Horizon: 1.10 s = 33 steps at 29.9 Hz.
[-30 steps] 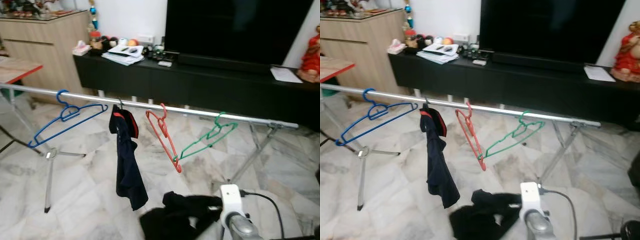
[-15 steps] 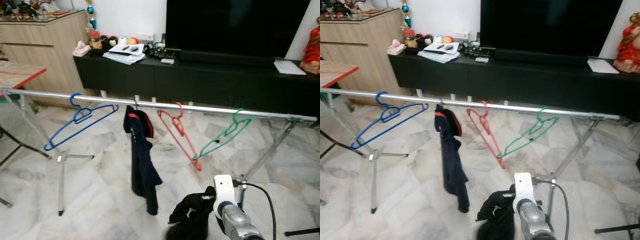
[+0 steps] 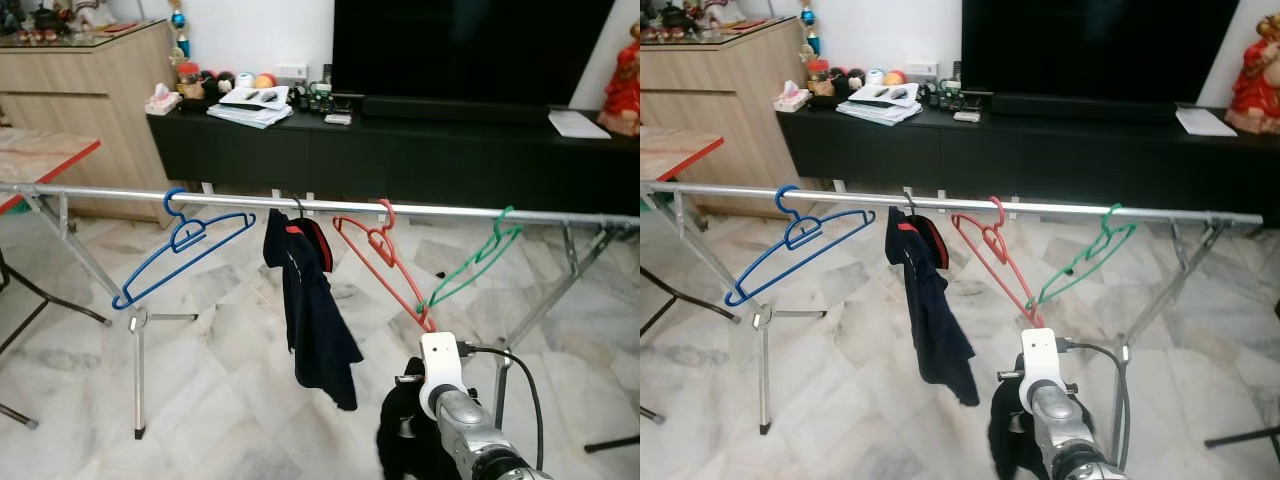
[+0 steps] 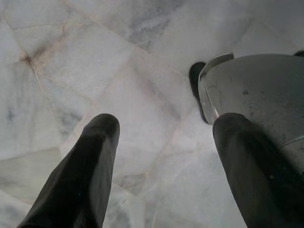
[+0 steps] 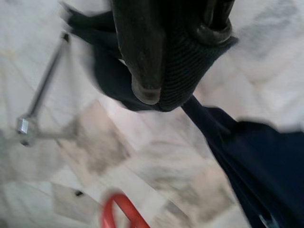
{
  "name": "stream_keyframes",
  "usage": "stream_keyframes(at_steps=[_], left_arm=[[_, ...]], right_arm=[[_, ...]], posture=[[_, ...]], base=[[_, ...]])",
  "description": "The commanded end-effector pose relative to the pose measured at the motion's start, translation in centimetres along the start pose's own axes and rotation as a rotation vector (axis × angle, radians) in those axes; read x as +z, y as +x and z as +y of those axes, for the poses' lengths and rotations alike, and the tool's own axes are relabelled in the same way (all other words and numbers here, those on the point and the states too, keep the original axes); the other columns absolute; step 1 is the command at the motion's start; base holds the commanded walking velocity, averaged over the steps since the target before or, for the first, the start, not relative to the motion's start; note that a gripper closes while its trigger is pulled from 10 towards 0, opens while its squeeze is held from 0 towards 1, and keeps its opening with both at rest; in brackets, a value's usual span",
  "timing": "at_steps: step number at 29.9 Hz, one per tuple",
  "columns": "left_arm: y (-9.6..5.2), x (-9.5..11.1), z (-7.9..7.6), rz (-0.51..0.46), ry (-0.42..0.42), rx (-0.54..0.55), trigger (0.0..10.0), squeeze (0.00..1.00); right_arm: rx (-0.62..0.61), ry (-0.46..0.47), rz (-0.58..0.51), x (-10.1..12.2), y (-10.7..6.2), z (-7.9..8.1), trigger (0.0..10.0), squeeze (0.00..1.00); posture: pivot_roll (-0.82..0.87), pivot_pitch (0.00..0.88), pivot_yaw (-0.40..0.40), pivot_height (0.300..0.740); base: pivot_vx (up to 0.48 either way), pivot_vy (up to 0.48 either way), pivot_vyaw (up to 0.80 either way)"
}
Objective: Hang hanger
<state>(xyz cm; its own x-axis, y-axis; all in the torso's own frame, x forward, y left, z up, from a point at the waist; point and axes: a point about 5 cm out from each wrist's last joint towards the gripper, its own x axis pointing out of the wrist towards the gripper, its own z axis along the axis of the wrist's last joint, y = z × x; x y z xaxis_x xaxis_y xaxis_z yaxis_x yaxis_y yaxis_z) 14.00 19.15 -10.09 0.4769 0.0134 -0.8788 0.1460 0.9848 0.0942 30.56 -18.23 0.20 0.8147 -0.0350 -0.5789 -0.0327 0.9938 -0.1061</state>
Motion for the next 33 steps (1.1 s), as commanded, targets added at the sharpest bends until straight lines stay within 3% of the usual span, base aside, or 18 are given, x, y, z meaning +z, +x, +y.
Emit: stream_keyframes(at_steps=[1, 33], left_arm=[[-0.1, -0.6, -0.3, 0.017, -0.006, -0.015, 10.0, 0.00], [-0.1, -0.6, -0.3, 0.014, -0.011, -0.017, 10.0, 0.00]], right_arm=[[0.014, 0.012, -0.036, 0.9, 0.1, 0.5, 10.0, 0.00], [-0.004, 0.044, -0.027, -0.4, -0.2, -0.1, 10.0, 0.00]], posture=[[0.01, 0.021, 0.020, 0.740], [0.01, 0.018, 0.018, 0.740]], base=[[0.000, 0.270, 0.00], [0.000, 0.278, 0.00]])
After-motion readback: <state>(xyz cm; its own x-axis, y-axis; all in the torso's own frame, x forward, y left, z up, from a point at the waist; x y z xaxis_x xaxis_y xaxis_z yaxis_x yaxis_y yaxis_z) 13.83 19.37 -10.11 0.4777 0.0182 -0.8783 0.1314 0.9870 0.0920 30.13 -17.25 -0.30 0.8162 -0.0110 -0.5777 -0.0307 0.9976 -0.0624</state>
